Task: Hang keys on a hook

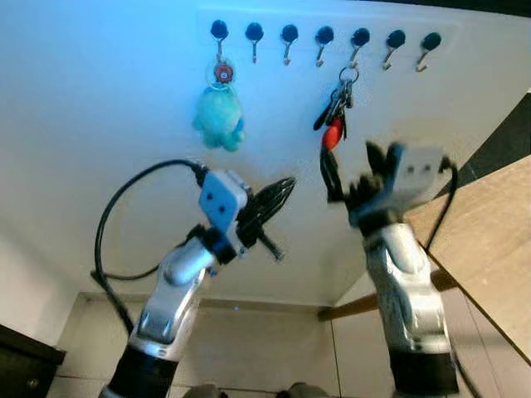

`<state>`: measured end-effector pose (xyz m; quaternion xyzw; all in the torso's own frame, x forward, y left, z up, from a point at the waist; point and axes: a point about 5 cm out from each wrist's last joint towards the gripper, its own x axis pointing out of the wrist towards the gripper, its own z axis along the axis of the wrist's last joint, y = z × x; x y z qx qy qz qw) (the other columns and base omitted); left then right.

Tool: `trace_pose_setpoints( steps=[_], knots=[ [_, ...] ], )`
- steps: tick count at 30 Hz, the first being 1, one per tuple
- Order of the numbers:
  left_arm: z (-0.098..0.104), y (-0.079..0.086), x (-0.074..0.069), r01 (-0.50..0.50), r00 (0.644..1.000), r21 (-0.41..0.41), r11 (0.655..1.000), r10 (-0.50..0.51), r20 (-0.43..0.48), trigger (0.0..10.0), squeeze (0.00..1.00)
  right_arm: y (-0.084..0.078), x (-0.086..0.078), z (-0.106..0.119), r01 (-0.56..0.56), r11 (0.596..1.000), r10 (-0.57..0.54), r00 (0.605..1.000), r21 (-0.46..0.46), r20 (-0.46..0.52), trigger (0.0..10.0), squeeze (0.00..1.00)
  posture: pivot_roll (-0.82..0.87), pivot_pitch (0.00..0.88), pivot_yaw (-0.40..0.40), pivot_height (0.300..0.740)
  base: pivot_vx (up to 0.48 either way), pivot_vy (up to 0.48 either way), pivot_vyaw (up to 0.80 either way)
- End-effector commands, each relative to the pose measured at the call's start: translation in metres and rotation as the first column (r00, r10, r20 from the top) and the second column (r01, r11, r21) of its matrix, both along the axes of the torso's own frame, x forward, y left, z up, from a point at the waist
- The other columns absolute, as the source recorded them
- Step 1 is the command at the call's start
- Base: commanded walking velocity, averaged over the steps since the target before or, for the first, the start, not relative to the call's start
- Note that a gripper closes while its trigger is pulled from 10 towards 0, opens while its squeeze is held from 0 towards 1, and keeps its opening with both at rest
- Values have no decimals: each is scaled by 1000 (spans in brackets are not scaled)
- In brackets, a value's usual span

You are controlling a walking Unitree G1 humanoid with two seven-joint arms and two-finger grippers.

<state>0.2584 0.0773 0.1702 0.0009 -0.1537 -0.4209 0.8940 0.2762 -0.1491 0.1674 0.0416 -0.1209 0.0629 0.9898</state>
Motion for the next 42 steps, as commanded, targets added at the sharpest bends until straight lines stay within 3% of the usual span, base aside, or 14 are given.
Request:
trace_pose_setpoints(
  steps=[1, 5, 6, 8, 10, 11, 12, 13, 15, 17, 21, 26, 32, 42],
  knots=[
    [-11, 6, -4, 15, 1000, 25, 1000, -14, -25, 10000, 0, -3, -8, -10, 19, 1000, -19, 1000, -12, -3, 10000, 0, 27, 93, -30, 740, 0, 0, 0],
    [-51, 24, -5, -36, 988, 118, 992, 53, -144, 10000, 0, -19, -22, -56, 95, 995, -97, 983, -23, -156, 10000, 0, 33, 90, -23, 740, 0, 0, 0],
    [-119, 57, -11, -123, 915, 296, 947, 224, -336, 10000, 0, -43, -39, -127, 218, 975, -209, 867, -32, -453, 10000, 0, 26, 81, -15, 740, 0, 0, 0],
    [-163, 82, -23, -174, 806, 431, 885, 380, -454, 10000, 0, -56, -59, -175, 281, 959, -237, 722, -37, -649, 10000, 0, 25, 80, -12, 740, 0, 0, 0],
    [-175, 89, -27, -190, 764, 479, 857, 436, -476, 10000, 0, -59, -66, -189, 295, 955, -233, 672, -36, -703, 10000, 0, 25, 80, -12, 740, 0, 0, 0],
    [-189, 97, -33, -201, 689, 520, 830, 497, -527, 10000, 0, -62, -76, -204, 306, 951, -231, 612, -43, -756, 10000, 0, 29, 75, -8, 740, 0, 0, 0],
    [-205, 105, -40, -256, 561, 539, 802, 577, -593, 10000, 0, -63, -91, -223, 343, 938, -224, 515, -40, -827, 10000, 0, 36, 66, -6, 740, 0, 0, 0],
    [-205, 105, -40, -256, 561, 539, 802, 577, -593, 10000, 0, -63, -91, -223, 343, 938, -224, 515, -40, -827, 10000, 0, 36, 66, -6, 740, 0, 0, 0],
    [-226, 114, -53, -325, 344, 575, 751, 660, -668, 10000, 0, -60, -113, -244, 386, 921, -204, 371, -50, -906, 10000, 0, 34, 56, -4, 740, 0, 0, 0],
    [-229, 117, -56, -335, 302, 597, 729, 683, -665, 10000, 0, -57, -118, -249, 388, 920, -194, 341, -51, -920, 10000, 0, 31, 48, -2, 740, 0, 0, 0],
    [-229, 117, -51, -380, 281, 589, 713, 696, -661, 10000, 0, -54, -118, -251, 388, 921, -187, 338, -44, -922, 10000, 0, 24, 42, 3, 740, 0, 0, 0],
    [-222, 110, -33, -398, 326, 569, 719, 691, -645, 10000, 0, -50, -110, -251, 367, 930, -174, 372, -28, -912, 10000, 0, 23, 21, 8, 740, 0, 0, 0],
    [-226, 99, -33, -302, 374, 613, 730, 683, -628, 10000, 0, -57, -113, -254, 362, 925, -237, 324, -111, -916, 10000, 0, 13, 8, 23, 740, 0, 0, 0],
    [-230, 100, -35, -283, 359, 648, 707, 705, -612, 10000, 0, -64, -109, -251, 371, 919, -274, 357, -133, -893, 10000, 0, 6, 4, 21, 740, 0, 0, 0]
  ],
)
